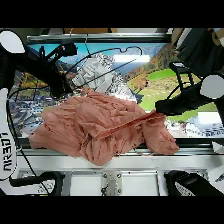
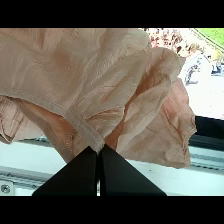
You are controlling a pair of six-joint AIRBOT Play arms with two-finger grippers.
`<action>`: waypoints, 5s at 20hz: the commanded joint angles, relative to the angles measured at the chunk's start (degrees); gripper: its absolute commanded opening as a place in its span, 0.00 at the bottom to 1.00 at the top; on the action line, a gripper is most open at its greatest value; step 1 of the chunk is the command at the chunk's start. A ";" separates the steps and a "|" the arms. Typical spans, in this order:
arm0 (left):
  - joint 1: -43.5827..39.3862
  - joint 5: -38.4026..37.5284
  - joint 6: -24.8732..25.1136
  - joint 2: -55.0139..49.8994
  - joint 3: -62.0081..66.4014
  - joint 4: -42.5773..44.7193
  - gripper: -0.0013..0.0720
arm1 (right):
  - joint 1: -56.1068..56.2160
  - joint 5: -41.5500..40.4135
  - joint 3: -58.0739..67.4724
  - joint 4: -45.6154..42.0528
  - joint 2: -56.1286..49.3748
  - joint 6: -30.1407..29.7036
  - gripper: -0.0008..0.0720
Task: Fold the clothes and pants, and hang the long-sleeved shirts on hangers.
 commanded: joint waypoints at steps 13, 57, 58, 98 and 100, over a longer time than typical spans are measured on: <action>10.47 0.52 25.40 11.61 -32.94 -7.91 0.03 | 0.04 0.74 0.00 0.50 -0.09 -0.42 0.02; -9.16 13.97 23.26 -2.99 -31.23 -11.08 0.03 | 9.60 -11.21 5.97 5.42 -2.10 -3.06 0.02; -8.72 14.05 23.28 -2.99 -31.23 -12.96 0.03 | 10.93 -12.28 6.75 6.51 -2.95 -2.73 0.02; -8.79 12.33 23.23 -2.99 -31.23 -14.14 0.03 | 23.56 -19.56 19.65 3.52 -18.34 -3.48 0.02; -8.79 12.33 23.23 -2.99 -31.23 -14.16 0.03 | 23.74 -19.52 19.65 3.52 -18.38 -4.35 0.02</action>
